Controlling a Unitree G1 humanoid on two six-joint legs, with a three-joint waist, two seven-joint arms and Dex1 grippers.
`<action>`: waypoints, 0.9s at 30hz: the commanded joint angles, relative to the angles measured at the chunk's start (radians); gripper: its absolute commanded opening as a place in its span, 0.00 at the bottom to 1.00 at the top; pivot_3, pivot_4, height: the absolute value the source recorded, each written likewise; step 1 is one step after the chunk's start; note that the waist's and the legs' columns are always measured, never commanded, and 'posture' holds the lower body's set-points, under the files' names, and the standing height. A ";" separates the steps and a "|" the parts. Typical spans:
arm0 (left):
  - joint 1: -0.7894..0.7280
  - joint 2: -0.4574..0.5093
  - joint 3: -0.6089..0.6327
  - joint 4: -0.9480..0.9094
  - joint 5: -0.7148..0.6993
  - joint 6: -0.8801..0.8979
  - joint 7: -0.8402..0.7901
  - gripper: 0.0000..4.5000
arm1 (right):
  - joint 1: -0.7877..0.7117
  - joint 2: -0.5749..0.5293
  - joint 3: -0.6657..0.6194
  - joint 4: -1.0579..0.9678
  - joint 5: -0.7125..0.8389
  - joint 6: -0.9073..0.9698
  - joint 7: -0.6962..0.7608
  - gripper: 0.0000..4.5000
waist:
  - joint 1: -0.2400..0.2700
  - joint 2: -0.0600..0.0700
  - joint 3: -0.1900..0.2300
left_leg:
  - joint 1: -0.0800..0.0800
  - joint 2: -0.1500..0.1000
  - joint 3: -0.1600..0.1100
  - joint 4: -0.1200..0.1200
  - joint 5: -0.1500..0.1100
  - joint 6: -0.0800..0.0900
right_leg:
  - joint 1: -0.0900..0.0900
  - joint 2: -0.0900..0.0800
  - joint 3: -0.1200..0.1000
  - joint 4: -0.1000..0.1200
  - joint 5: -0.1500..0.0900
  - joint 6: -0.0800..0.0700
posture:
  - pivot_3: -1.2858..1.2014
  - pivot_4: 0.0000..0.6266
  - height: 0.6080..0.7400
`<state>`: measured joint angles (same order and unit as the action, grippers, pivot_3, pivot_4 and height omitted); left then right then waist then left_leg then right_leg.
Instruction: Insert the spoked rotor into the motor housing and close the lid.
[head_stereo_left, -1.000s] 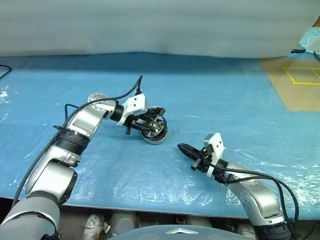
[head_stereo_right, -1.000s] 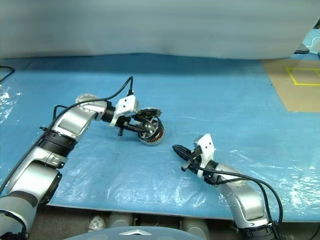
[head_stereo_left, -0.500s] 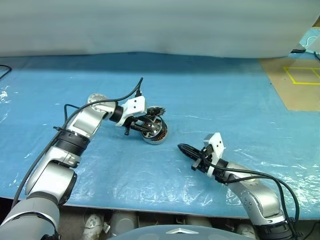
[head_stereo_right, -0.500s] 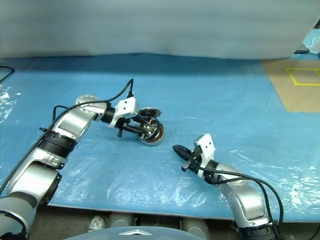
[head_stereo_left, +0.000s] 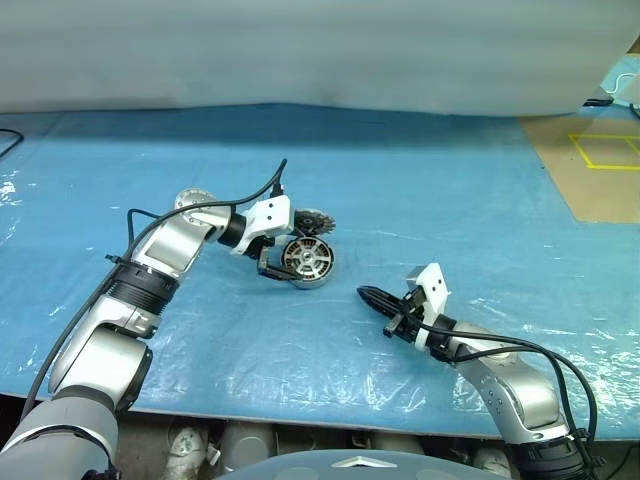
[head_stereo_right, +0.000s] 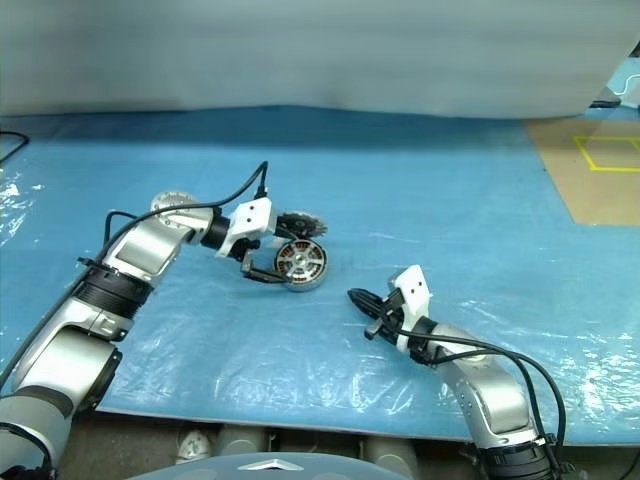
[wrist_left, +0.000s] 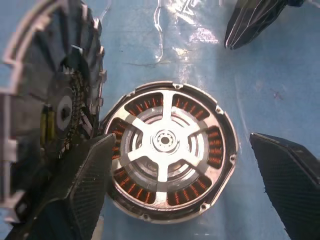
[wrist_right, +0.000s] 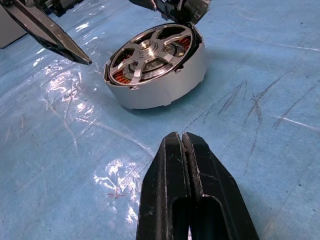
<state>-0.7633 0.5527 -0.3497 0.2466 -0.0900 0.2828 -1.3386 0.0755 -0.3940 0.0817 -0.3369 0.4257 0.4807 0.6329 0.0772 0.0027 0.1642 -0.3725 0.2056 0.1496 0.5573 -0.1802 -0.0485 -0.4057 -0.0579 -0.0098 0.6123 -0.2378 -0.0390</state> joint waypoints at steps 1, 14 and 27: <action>0.010 0.001 0.058 -0.121 -0.102 0.081 -0.035 0.83 | -0.004 -0.008 -0.007 -0.020 0.008 -0.002 0.009 0.00 | 0.000 0.000 0.000 | 0.000 0.000 0.000 0.000 0.000 0.000 | 0.000 0.000 0.000 0.000 0.000 0.000 | 0.52 0.24 1.00; 0.242 0.037 0.107 -0.296 -0.175 0.205 0.122 0.01 | 0.002 -0.026 -0.029 -0.059 0.018 0.007 -0.004 0.00 | -0.005 0.001 0.000 | 0.001 0.000 0.000 -0.004 0.000 0.000 | 0.001 0.000 0.000 -0.004 0.000 0.000 | 0.52 0.24 1.00; 0.439 -0.103 0.246 -0.369 -0.181 0.119 0.463 0.01 | -0.008 -0.033 -0.035 -0.047 0.014 0.017 -0.012 0.00 | -0.006 0.000 0.000 | 0.001 0.000 0.000 -0.004 0.000 0.000 | 0.001 0.000 -0.001 -0.005 0.000 0.000 | 0.52 0.24 1.00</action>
<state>-0.3247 0.4503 -0.1310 -0.0908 -0.2577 0.4294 -0.8928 0.0741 -0.4220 0.0530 -0.3650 0.4307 0.5013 0.6138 0.0716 0.0029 0.1644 -0.3719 0.2057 0.1497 0.5535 -0.1803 -0.0482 -0.4044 -0.0579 -0.0108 0.6076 -0.2378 -0.0390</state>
